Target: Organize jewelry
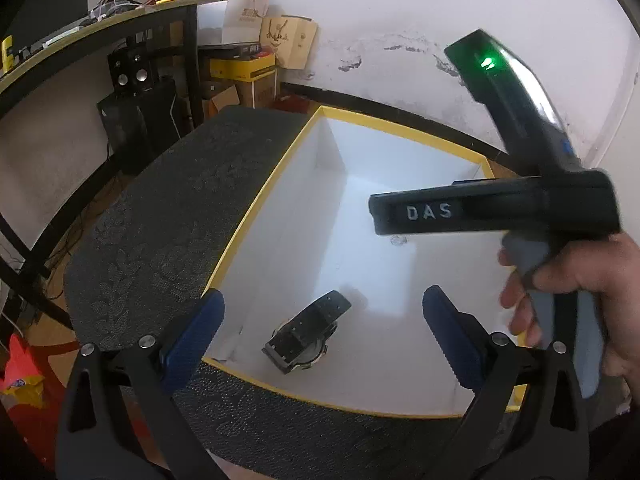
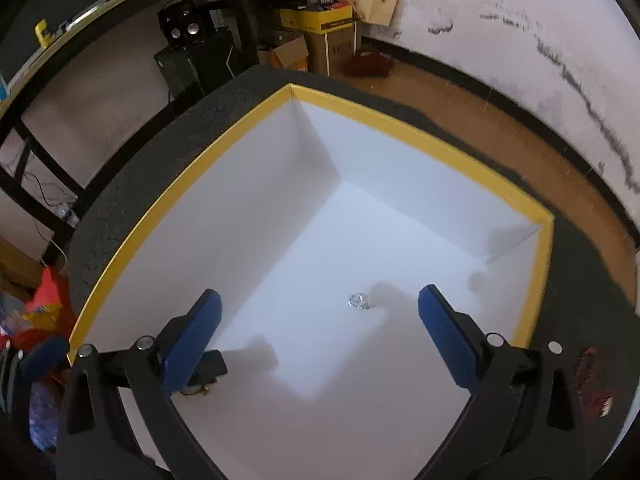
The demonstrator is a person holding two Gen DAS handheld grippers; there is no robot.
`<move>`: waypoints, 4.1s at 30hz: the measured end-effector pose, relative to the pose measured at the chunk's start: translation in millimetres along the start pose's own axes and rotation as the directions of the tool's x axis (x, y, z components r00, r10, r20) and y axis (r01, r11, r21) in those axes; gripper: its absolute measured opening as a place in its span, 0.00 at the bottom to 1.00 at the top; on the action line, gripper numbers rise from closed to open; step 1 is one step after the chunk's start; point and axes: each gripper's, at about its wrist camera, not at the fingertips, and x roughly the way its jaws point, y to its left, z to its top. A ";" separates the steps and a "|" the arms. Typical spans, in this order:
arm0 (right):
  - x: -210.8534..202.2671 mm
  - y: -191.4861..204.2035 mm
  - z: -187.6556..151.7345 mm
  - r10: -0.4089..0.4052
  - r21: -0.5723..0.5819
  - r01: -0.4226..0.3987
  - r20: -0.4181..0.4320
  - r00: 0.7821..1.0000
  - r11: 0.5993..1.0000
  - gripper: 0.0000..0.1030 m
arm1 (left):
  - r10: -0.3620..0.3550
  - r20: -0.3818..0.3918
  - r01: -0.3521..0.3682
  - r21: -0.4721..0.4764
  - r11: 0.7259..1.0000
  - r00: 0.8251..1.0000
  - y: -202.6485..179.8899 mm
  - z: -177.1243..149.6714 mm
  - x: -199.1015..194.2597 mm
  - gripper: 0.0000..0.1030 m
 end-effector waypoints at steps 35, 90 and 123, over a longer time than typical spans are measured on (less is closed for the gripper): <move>-215.8 -347.9 -322.4 -0.487 0.589 0.317 0.154 0.860 0.744 0.93 | -0.185 -0.017 0.175 0.417 0.892 0.983 -355.8 -46.9 39.4 0.94; -210.2 -372.8 -338.9 -0.443 0.582 0.287 0.144 0.885 0.761 0.93 | -0.146 -0.079 0.165 0.391 0.905 0.986 -409.8 -71.1 107.4 0.07; -23.2 -309.2 -247.0 -0.274 0.371 0.216 0.110 0.955 0.903 0.69 | -0.199 -0.110 0.223 0.285 0.932 0.974 -259.4 -6.0 44.5 0.08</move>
